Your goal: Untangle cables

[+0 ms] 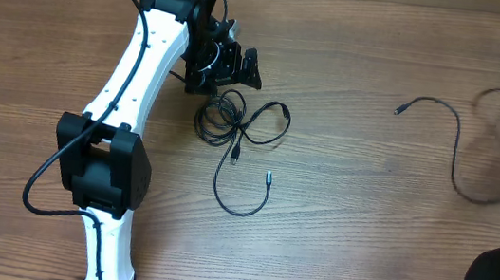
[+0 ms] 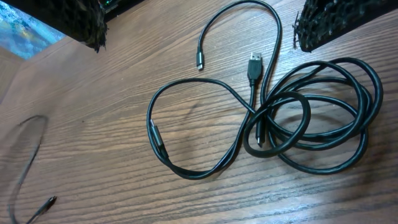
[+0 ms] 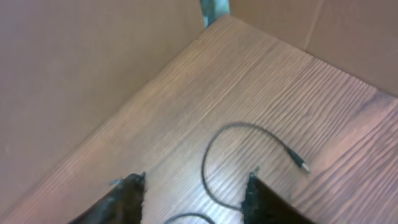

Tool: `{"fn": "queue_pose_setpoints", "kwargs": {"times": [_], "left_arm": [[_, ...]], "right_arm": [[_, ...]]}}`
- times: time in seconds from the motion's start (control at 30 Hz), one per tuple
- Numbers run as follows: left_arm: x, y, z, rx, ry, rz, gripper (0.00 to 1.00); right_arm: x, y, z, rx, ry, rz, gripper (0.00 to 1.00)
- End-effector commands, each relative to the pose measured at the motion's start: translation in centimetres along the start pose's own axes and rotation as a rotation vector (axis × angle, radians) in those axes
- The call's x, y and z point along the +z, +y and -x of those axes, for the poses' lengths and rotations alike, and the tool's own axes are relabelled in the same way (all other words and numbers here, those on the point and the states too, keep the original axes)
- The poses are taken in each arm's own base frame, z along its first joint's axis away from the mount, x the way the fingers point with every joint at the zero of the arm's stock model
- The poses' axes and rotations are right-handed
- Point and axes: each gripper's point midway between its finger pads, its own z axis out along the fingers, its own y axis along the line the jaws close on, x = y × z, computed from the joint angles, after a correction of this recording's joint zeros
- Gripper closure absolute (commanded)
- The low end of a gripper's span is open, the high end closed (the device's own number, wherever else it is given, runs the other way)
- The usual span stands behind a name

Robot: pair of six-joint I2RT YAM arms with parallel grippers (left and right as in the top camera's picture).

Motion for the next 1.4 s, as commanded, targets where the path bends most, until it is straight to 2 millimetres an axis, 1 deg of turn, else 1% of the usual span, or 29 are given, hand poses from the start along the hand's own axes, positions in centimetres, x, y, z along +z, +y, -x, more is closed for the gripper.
{"fn": "queue_pose_setpoints", "kwargs": {"times": [0.0, 0.07, 0.13, 0.2, 0.27, 0.3, 0.33, 0.37, 0.47, 0.5, 0.67, 0.8, 0.83, 0.87, 0.93, 1.1, 1.17, 1.3, 1.33, 1.37], "left_arm": [[-0.7, -0.5, 0.3, 0.042, -0.027, 0.001, 0.0], [-0.7, -0.5, 0.3, 0.043, -0.029, 0.001, 0.0], [-0.7, -0.6, 0.4, 0.044, -0.031, 0.0, 0.0], [-0.7, -0.6, 0.4, 0.044, -0.031, 0.0, 0.01], [-0.7, -0.5, 0.3, 0.044, -0.03, 0.0, 0.0], [-0.7, -0.6, 0.3, 0.044, -0.03, 0.0, 0.01], [-0.7, -0.6, 0.3, 0.046, -0.029, 0.0, 0.0], [-0.6, -0.7, 0.3, 0.048, -0.029, 0.0, 0.01], [-0.5, -1.0, 0.3, 0.058, -0.031, -0.002, 0.0], [-0.4, -1.2, 0.3, 0.062, -0.032, -0.002, 0.0], [-0.2, -1.5, 0.2, 0.07, -0.03, -0.003, 0.0], [-0.2, -1.6, 0.2, 0.073, -0.03, -0.003, 0.0], [-0.2, -1.6, 0.2, 0.073, -0.03, -0.003, 0.0], [-0.2, -1.6, 0.2, 0.073, -0.03, -0.003, 0.0], [-0.2, -1.6, 0.2, 0.073, -0.03, -0.003, 0.0], [-0.1, -1.7, 0.2, 0.075, -0.03, -0.004, 0.0], [-0.1, -1.7, 0.3, 0.079, -0.035, -0.006, 0.01], [-0.1, -1.8, 0.5, 0.084, -0.044, -0.008, 0.0], [-0.1, -1.8, 0.5, 0.084, -0.044, -0.008, 0.0], [-0.1, -1.8, 0.5, 0.084, -0.044, -0.008, 0.0]], "right_arm": [[-0.9, 0.7, 0.2, -0.001, 0.002, 0.038, 0.37], [-0.9, 1.1, -0.4, -0.003, 0.033, 0.066, 0.32], [-1.1, 2.0, -1.5, -0.005, 0.086, 0.123, 0.26], [-1.4, 2.9, -3.0, -0.005, 0.158, 0.184, 0.17], [-1.7, 3.7, -5.0, -0.003, 0.245, 0.241, 0.04], [-1.9, 4.1, -6.0, -0.002, 0.284, 0.265, 0.0], [-2.0, 4.5, -7.3, -0.003, 0.33, 0.291, 0.0], [-2.0, 4.8, -8.1, -0.005, 0.355, 0.301, 0.0], [-1.3, 5.4, -11.1, -0.031, 0.413, 0.3, 0.0], [-0.7, 5.7, -12.6, -0.044, 0.434, 0.304, 0.0], [1.8, 6.9, -17.5, -0.087, 0.516, 0.306, 0.0], [3.6, 8.0, -21.1, -0.125, 0.598, 0.296, 0.05], [4.0, 8.3, -21.7, -0.133, 0.611, 0.296, 0.05], [4.2, 8.6, -22.0, -0.137, 0.624, 0.293, 0.05], [4.4, 9.0, -21.8, -0.142, 0.641, 0.287, 0.05], [4.2, 9.4, -20.7, -0.168, 0.699, 0.257, 0.05], [4.8, 9.3, -20.3, -0.178, 0.689, 0.231, 0.0], [5.8, 9.8, -20.2, -0.186, 0.653, 0.228, 0.0], [6.1, 10.0, -20.3, -0.185, 0.649, 0.232, 0.02], [6.3, 10.3, -20.3, -0.187, 0.641, 0.238, 0.07]]}}
